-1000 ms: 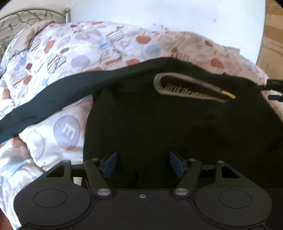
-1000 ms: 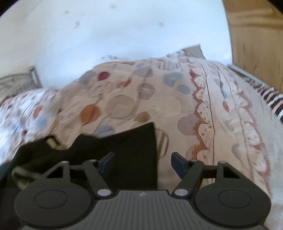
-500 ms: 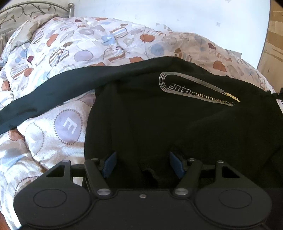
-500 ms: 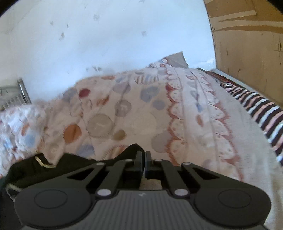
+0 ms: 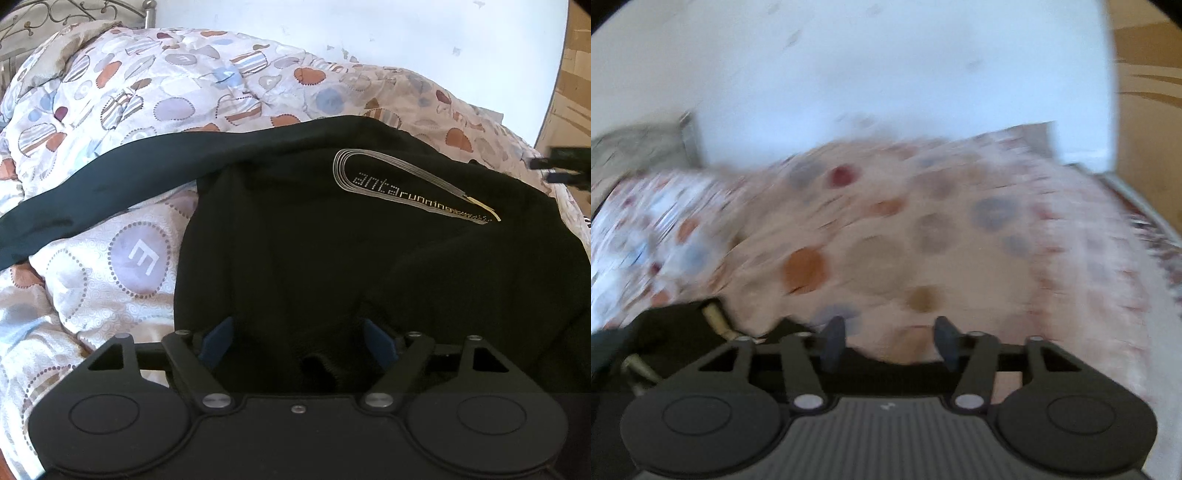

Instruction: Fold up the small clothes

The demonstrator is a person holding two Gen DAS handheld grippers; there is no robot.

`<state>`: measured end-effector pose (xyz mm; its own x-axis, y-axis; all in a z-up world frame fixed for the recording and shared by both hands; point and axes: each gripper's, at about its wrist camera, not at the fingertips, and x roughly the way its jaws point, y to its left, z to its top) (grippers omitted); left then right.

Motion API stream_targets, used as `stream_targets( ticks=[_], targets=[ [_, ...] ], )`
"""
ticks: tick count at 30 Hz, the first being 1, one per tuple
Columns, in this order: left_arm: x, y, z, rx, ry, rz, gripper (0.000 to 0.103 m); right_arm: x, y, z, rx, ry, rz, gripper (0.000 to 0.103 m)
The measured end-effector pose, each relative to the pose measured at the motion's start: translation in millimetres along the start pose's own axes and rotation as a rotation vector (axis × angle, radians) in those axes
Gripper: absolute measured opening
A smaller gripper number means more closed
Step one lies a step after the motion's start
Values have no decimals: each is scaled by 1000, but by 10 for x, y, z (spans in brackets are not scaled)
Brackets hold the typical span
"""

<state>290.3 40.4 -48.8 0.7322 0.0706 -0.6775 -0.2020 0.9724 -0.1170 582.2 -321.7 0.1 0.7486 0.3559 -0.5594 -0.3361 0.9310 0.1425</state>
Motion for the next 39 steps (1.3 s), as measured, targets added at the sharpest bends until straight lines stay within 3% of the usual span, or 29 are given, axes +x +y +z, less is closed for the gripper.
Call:
stream_targets(
  ticks=[6, 8, 11, 12, 13, 21, 27, 29, 32, 34, 36, 39],
  targets=[
    [-22, 35, -7, -15, 5, -14, 82, 589, 435, 88, -150, 142, 2, 70],
    [-15, 60, -13, -19, 8, -14, 82, 676, 454, 75, -140, 186, 24, 64],
    [11, 89, -27, -32, 9, -23, 83, 674, 506, 34, -149, 190, 55, 36],
    [18, 96, -30, -36, 8, -26, 83, 666, 527, 31, -166, 182, 55, 17],
    [22, 98, -31, -39, 7, -27, 83, 629, 578, 44, -192, 168, 44, 8],
    [0, 165, -29, -58, 4, -46, 84, 426, 873, 421, -253, -109, -103, 5],
    [-64, 272, -15, -87, 1, -53, 84, 798, 962, 295, -255, -68, -187, 6],
    [-119, 332, 0, -102, -7, -58, 85, 834, 943, 236, -219, -58, -188, 9],
    [-216, 434, 33, -127, -26, -57, 91, 731, 935, 171, -199, -73, -192, 32],
    [-288, 532, 57, -147, -43, -68, 93, 577, 934, 140, -180, -90, -175, 62],
    [-369, 682, 71, -179, -62, -63, 97, 356, 960, 91, -173, -111, -149, 72],
    [-473, 955, 60, -207, -92, -8, 101, -47, 1027, -48, -153, -143, -87, 98]
  ],
)
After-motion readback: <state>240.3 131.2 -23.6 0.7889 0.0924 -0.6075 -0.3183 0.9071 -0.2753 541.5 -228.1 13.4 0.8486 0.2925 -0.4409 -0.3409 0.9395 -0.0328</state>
